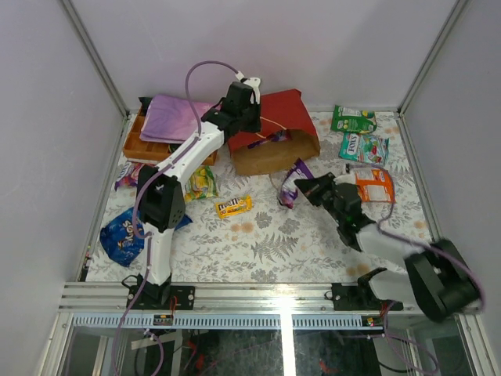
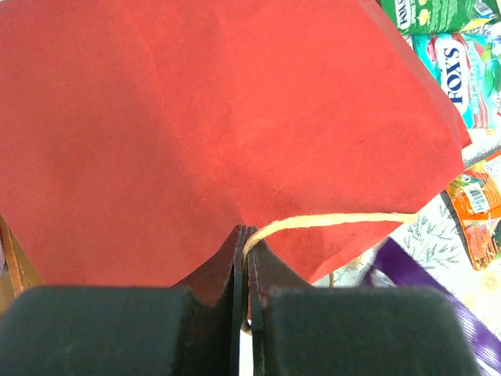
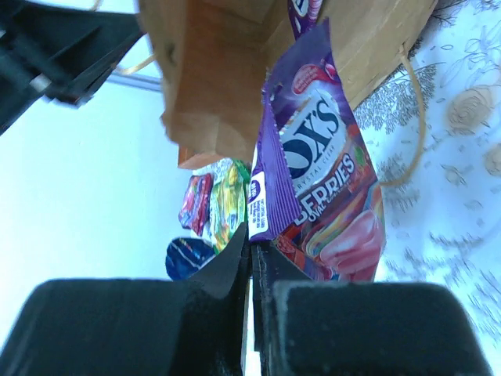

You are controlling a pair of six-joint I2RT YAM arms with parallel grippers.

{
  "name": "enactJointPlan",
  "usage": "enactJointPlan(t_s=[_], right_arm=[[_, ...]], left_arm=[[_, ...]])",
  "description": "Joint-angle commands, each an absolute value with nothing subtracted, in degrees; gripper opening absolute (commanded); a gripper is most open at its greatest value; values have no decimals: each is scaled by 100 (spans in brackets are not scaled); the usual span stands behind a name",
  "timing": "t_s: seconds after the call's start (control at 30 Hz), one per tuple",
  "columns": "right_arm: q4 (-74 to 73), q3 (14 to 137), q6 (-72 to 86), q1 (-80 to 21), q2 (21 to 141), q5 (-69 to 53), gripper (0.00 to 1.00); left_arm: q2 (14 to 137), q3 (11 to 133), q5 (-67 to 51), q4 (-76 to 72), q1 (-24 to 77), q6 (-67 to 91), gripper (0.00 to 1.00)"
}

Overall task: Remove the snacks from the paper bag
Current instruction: Take out the snack from the paper bag, then place the snack at the center of the board.

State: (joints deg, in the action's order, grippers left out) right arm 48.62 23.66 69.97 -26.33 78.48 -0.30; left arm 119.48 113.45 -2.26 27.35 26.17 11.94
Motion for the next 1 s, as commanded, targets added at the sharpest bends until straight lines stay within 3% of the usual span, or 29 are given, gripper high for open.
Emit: enactJointPlan(t_s=[0.0,0.17,0.33,0.57,0.97], right_arm=[[2968,1796,5985,-2666,5659,-38,0],[144,1612,5706,-2665,3598,-119,0],[-1103,1371,5961,-2664,2913,-1010,0],[-2039,1893,5226,-2672,3853,-1928,0],[-2153,3033,4118,-3102,5969,-1866,0]], left_arm=[[11666,11176,-66,2626,2555,1155,0],[11602,10974,-91,2514,2558,1168,0],[11616,10889,-123,2454,2557,1190,0],[11647,10802,-84,2417,2560,1171,0],[11666,10777,-23,2443,2548,1092,0]])
